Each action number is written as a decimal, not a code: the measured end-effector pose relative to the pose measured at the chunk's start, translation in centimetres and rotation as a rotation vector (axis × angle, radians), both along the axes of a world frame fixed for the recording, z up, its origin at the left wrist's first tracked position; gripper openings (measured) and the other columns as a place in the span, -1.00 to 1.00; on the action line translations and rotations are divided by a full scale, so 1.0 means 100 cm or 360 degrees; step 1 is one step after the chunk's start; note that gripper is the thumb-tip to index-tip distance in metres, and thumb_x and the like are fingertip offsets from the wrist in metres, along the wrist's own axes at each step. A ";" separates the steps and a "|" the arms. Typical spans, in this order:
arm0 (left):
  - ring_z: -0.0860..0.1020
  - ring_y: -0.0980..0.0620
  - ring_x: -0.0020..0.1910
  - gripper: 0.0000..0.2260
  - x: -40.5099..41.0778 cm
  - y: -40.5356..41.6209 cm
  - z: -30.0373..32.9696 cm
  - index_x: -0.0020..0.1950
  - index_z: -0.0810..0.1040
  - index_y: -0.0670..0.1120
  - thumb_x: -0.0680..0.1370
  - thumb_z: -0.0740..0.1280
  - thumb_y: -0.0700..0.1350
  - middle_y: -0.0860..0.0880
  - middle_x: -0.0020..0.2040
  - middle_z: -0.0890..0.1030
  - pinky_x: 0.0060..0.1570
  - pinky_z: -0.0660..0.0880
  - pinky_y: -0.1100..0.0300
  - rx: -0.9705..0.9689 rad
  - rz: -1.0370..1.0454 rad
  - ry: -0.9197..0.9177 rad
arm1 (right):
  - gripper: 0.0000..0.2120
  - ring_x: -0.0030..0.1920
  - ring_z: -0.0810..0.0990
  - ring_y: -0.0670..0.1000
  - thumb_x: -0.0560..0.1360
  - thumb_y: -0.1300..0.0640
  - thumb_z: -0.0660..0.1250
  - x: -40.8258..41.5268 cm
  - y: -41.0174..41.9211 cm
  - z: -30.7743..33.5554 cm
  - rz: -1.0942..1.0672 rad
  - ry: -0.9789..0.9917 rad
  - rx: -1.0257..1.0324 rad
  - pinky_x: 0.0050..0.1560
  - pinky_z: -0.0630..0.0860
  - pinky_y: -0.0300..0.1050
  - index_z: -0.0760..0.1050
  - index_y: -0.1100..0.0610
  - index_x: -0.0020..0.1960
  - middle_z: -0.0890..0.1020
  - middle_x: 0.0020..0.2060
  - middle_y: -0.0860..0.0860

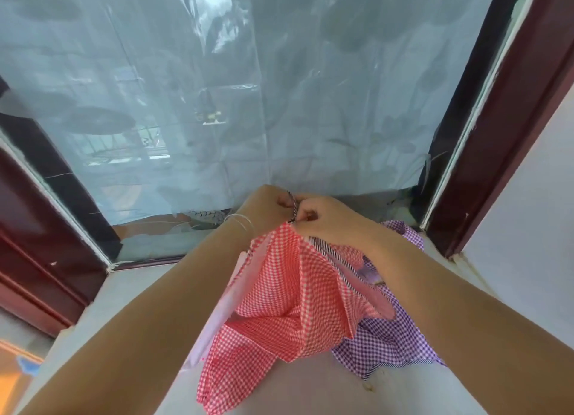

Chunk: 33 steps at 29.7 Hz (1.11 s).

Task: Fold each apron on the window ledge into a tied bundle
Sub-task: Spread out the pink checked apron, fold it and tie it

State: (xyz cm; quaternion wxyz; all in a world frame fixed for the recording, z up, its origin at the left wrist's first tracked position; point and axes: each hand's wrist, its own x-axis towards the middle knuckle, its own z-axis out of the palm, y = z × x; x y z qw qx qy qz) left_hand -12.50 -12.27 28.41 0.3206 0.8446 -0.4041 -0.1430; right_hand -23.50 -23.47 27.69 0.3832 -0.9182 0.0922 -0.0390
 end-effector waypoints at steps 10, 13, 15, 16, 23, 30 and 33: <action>0.48 0.25 -0.31 -0.75 0.007 0.033 -0.019 -0.26 0.52 0.07 0.53 0.34 -0.25 0.16 -0.28 0.56 -0.23 0.36 0.46 -0.0424 -0.0084 0.0007 | -0.89 -0.31 0.49 -0.14 0.52 0.12 0.34 -0.002 -0.002 -0.001 -0.0068 -0.0105 -0.0235 -0.24 0.39 -0.25 0.51 0.04 -0.19 0.56 -0.30 -0.11; 0.54 0.11 -0.10 -0.85 0.018 0.044 -0.033 -0.14 0.52 0.00 0.49 0.41 -0.24 0.06 -0.06 0.56 -0.06 0.42 0.43 -0.0431 0.0097 -0.0171 | -0.90 -0.27 0.51 -0.14 0.53 0.10 0.34 -0.005 -0.006 0.001 -0.0099 -0.0188 -0.0158 -0.19 0.43 -0.25 0.53 0.08 -0.16 0.61 -0.24 -0.08; 0.53 0.02 0.01 -0.82 0.028 0.050 -0.046 0.03 0.51 -0.01 0.48 0.43 -0.18 -0.01 0.05 0.52 0.12 0.48 0.22 -0.0195 0.0101 -0.0353 | -0.90 -0.25 0.52 -0.13 0.53 0.11 0.34 -0.006 -0.008 0.002 -0.0113 -0.0220 -0.0106 -0.16 0.45 -0.23 0.55 0.11 -0.14 0.62 -0.21 -0.06; 0.50 -0.02 0.13 -0.73 0.030 0.050 -0.050 0.15 0.48 -0.03 0.49 0.42 -0.12 -0.04 0.14 0.50 0.25 0.43 0.10 0.0048 0.0025 -0.0482 | -0.91 -0.24 0.53 -0.14 0.53 0.12 0.35 -0.007 -0.009 0.002 -0.0115 -0.0226 -0.0095 -0.15 0.46 -0.24 0.55 0.12 -0.13 0.63 -0.20 -0.06; 0.57 -0.13 -0.03 -0.77 0.013 0.034 -0.058 0.18 0.43 -0.08 0.53 0.29 -0.15 -0.08 0.08 0.53 -0.06 0.52 0.01 -0.0277 0.0133 -0.0757 | -0.90 -0.27 0.56 -0.11 0.49 0.17 0.40 -0.005 -0.007 0.006 -0.0025 -0.0174 0.0080 -0.13 0.49 -0.21 0.56 0.08 -0.20 0.63 -0.28 -0.05; 0.45 0.24 -0.33 -0.84 0.028 0.045 -0.035 -0.10 0.49 -0.08 0.54 0.28 -0.34 0.05 -0.29 0.55 -0.25 0.36 0.48 -0.0448 -0.0142 -0.0136 | -0.94 -0.24 0.57 -0.09 0.49 0.18 0.40 -0.012 -0.026 0.022 -0.0149 -0.0069 0.0325 -0.01 0.53 -0.09 0.59 0.18 -0.14 0.63 -0.26 0.01; 0.48 0.24 -0.26 -0.83 0.032 0.050 -0.023 -0.18 0.54 -0.01 0.58 0.30 -0.22 0.11 -0.23 0.57 -0.17 0.36 0.43 0.0001 -0.0456 -0.0098 | -0.90 -0.20 0.62 -0.08 0.49 0.12 0.40 -0.015 -0.031 0.023 -0.0145 0.0103 0.0276 0.06 0.53 -0.07 0.62 0.16 -0.09 0.67 -0.21 0.00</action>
